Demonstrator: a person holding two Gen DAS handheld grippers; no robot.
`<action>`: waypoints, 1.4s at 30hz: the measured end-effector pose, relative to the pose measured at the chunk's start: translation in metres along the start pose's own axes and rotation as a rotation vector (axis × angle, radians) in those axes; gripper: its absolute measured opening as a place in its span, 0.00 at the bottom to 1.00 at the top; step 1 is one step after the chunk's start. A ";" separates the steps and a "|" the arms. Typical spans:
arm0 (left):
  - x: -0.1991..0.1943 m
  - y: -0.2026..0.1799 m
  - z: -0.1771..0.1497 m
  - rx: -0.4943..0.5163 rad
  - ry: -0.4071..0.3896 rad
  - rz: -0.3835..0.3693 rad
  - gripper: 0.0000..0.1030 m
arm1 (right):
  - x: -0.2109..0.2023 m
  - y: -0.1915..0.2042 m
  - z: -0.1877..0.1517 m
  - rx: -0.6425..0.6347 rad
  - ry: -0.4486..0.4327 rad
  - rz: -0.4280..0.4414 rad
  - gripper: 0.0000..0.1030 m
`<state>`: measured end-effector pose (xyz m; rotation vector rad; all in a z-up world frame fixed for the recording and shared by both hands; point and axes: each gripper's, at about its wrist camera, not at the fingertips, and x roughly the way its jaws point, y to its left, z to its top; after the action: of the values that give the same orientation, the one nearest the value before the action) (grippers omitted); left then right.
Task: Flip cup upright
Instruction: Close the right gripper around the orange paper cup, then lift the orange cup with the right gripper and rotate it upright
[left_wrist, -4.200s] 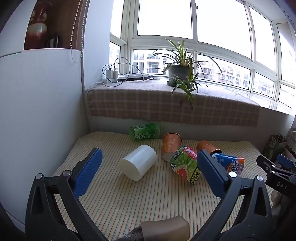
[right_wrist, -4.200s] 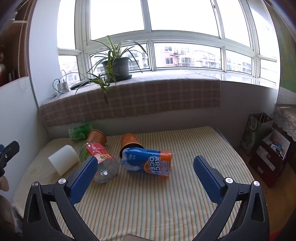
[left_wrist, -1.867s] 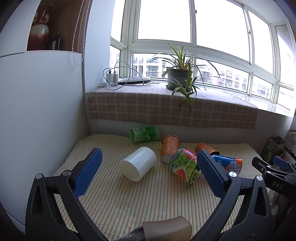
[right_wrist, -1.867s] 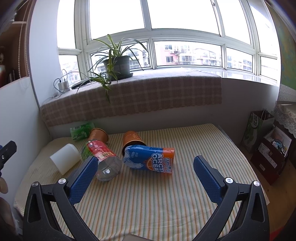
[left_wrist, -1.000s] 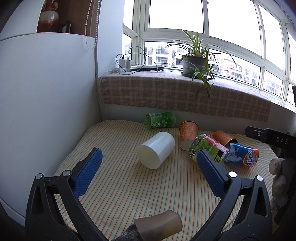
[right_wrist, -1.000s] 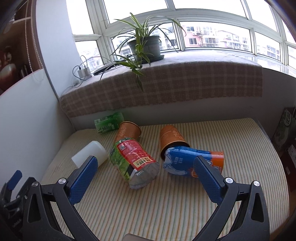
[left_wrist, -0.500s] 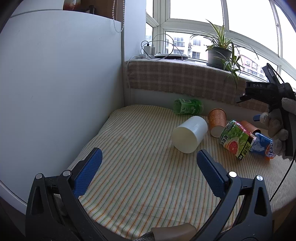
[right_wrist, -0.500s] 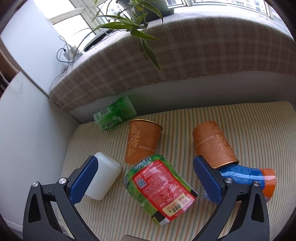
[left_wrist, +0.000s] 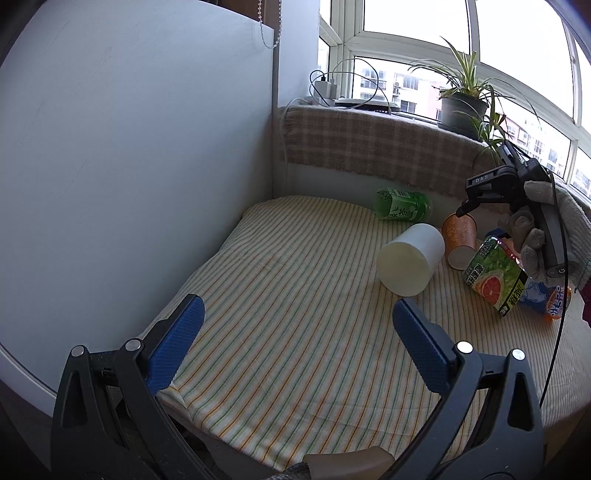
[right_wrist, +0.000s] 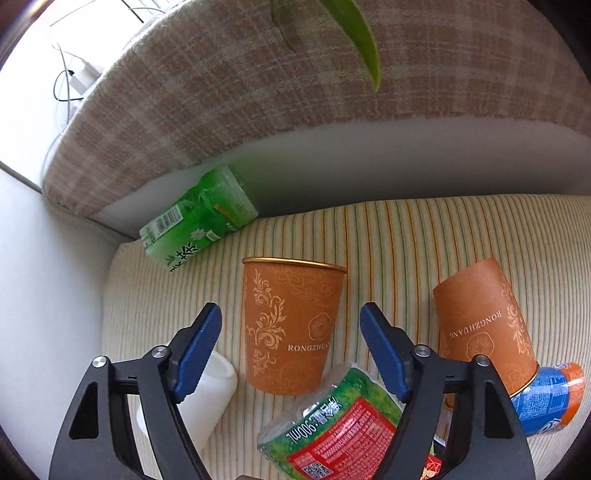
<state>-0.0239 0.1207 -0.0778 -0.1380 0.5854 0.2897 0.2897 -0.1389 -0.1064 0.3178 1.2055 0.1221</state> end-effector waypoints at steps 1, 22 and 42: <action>0.000 0.003 0.000 -0.005 0.001 0.004 1.00 | 0.002 0.002 0.001 -0.002 0.007 -0.010 0.70; 0.005 0.019 0.000 -0.035 0.006 0.027 1.00 | 0.030 0.026 0.012 -0.045 0.067 -0.031 0.60; -0.020 -0.003 0.004 0.020 -0.037 -0.001 1.00 | -0.104 0.034 -0.059 -0.180 -0.132 0.332 0.60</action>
<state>-0.0364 0.1139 -0.0633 -0.1134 0.5511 0.2853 0.2006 -0.1228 -0.0216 0.3603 0.9953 0.4869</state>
